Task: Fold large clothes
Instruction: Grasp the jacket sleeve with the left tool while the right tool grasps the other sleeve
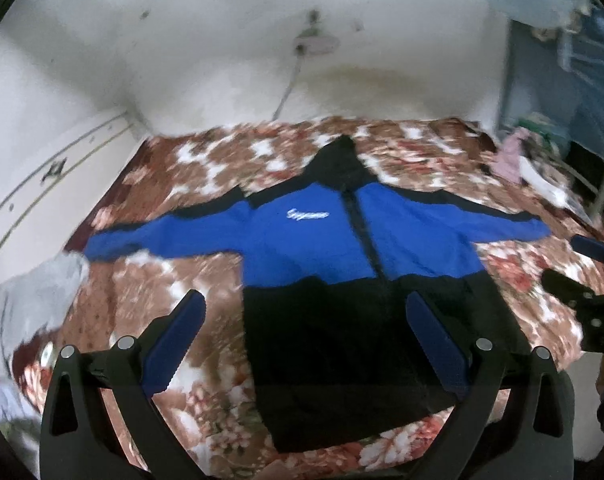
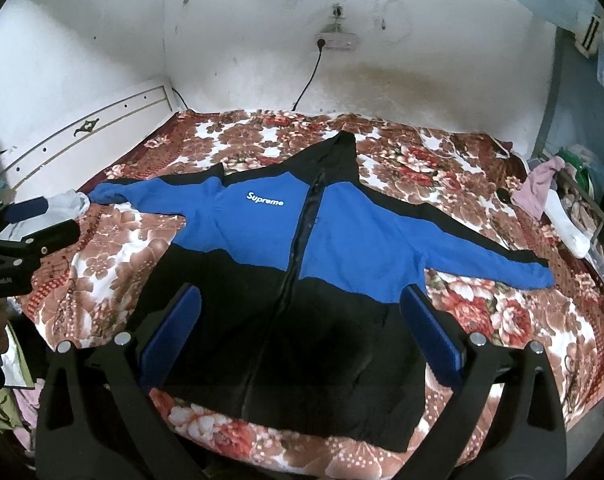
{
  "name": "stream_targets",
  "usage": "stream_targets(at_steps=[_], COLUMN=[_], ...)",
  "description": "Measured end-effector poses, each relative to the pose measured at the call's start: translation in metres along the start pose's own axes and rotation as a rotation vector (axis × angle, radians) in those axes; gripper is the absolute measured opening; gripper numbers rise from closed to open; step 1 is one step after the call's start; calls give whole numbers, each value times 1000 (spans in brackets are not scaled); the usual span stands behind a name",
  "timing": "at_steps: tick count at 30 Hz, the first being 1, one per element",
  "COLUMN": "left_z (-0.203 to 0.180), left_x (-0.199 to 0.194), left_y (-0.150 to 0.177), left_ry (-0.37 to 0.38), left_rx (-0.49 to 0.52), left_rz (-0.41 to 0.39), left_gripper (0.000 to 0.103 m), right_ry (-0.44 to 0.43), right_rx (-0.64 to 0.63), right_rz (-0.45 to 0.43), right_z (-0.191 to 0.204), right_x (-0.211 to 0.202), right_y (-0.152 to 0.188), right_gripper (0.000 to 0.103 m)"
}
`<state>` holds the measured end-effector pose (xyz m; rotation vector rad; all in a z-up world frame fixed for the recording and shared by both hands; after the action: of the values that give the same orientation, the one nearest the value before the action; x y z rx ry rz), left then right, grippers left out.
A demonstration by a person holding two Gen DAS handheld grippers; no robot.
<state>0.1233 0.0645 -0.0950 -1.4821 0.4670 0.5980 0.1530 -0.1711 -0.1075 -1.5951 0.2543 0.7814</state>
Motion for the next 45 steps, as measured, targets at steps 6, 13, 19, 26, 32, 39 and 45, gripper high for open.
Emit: stream_targets(at_steps=[6,13,19,26,32,39,45], left_z=[46,126,186,271,356,420,453], left_x=[23,81,132,186,238,278,309], left_y=[1,6,18,25,35,47,57], left_ry=[-20,-79,-196,-251,-272,-197,-162], left_rx=[-79,-222,-248,-347,-506,-723,-865], left_rz=[14,67,112,120,147,69,15], left_gripper=[98,98,98,98,98,98,78], right_ry=[-17,-55,-86,-72,-79,-52,-66], right_rx=[-30,-73,-95,-132,-148,-194,-272], right_rz=[2,75,119,192,231,274,328], right_z=[24,70,109,140,171,199,217], right_x=[36,112,168,261,339,417,465], right_y=[-17,-32,-41,-47,-59,-63,-47], right_gripper=[99,99,99,99,99,99,98])
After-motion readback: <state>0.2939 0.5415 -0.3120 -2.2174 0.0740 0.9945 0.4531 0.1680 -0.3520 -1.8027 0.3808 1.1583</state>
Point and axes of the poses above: each gripper's, at about its wrist camera, not at the fingertips, and x roughly the way its jaws point, z to its left, y to its underside, the point moved 10 cm from there along x, roughly the way its jaws point, and after that the axes turned 4 degrees about x, right-handed, at the moved point
